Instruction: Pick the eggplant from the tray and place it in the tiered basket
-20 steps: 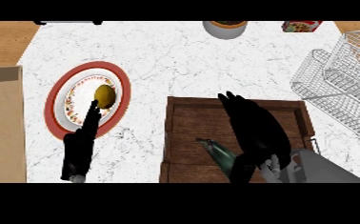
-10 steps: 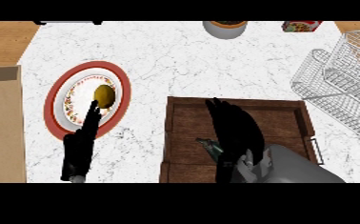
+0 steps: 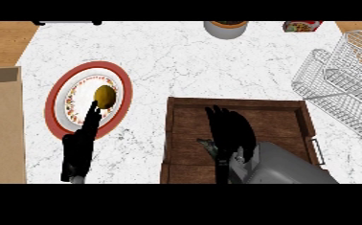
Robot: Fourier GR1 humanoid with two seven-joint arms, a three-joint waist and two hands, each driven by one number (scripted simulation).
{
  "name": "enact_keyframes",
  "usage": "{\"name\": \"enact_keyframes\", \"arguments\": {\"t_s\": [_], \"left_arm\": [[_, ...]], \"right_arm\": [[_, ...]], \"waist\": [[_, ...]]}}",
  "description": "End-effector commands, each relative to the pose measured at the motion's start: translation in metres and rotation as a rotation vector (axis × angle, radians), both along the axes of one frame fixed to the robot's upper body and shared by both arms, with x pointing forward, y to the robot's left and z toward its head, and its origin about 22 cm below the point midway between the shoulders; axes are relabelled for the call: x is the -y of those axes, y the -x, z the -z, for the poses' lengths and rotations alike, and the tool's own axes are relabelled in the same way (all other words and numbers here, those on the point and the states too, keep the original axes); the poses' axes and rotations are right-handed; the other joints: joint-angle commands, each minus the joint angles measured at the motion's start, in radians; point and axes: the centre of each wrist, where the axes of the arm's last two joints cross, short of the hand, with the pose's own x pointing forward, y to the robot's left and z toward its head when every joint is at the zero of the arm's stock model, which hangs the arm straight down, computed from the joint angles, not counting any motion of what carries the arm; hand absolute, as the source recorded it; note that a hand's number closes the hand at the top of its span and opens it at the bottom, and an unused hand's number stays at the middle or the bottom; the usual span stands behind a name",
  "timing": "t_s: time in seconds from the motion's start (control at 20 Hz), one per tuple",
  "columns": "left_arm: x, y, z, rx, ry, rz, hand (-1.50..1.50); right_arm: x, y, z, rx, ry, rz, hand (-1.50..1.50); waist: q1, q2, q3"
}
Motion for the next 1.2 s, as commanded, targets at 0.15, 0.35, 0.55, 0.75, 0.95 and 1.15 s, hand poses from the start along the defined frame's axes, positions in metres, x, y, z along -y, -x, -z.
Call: {"name": "enact_keyframes", "arguments": {"t_s": [0.15,0.35,0.55,0.75,0.95,1.15], "left_arm": [[0.001,0.011,0.011,-0.051,0.0,-0.007,0.0],[-0.005,0.011,0.007,-0.055,0.008,-0.009,0.0],[0.001,0.009,0.01,-0.044,0.003,-0.004,0.0],[-0.004,0.014,0.006,-0.046,0.014,-0.008,0.0],[0.014,0.012,0.021,-0.049,-0.003,-0.008,0.0],[0.009,-0.001,0.011,-0.039,0.001,-0.008,0.0]], "right_arm": [[-0.007,-0.004,0.001,-0.093,0.208,0.096,-1.5],[-0.006,-0.011,0.001,-0.111,0.208,0.11,-1.5],[0.0,-0.002,0.026,-0.166,0.231,0.107,-1.5],[-0.004,-0.017,0.013,-0.171,0.208,0.146,-1.5],[-0.009,-0.008,0.04,-0.202,0.207,0.152,-1.5],[-0.006,-0.013,0.036,-0.208,0.215,0.148,-1.5]], "waist": [[-0.002,0.003,-0.009],[0.001,0.003,-0.009],[-0.004,0.003,-0.009],[0.003,0.003,-0.009],[-0.003,0.006,-0.009],[-0.004,0.006,-0.009]]}}
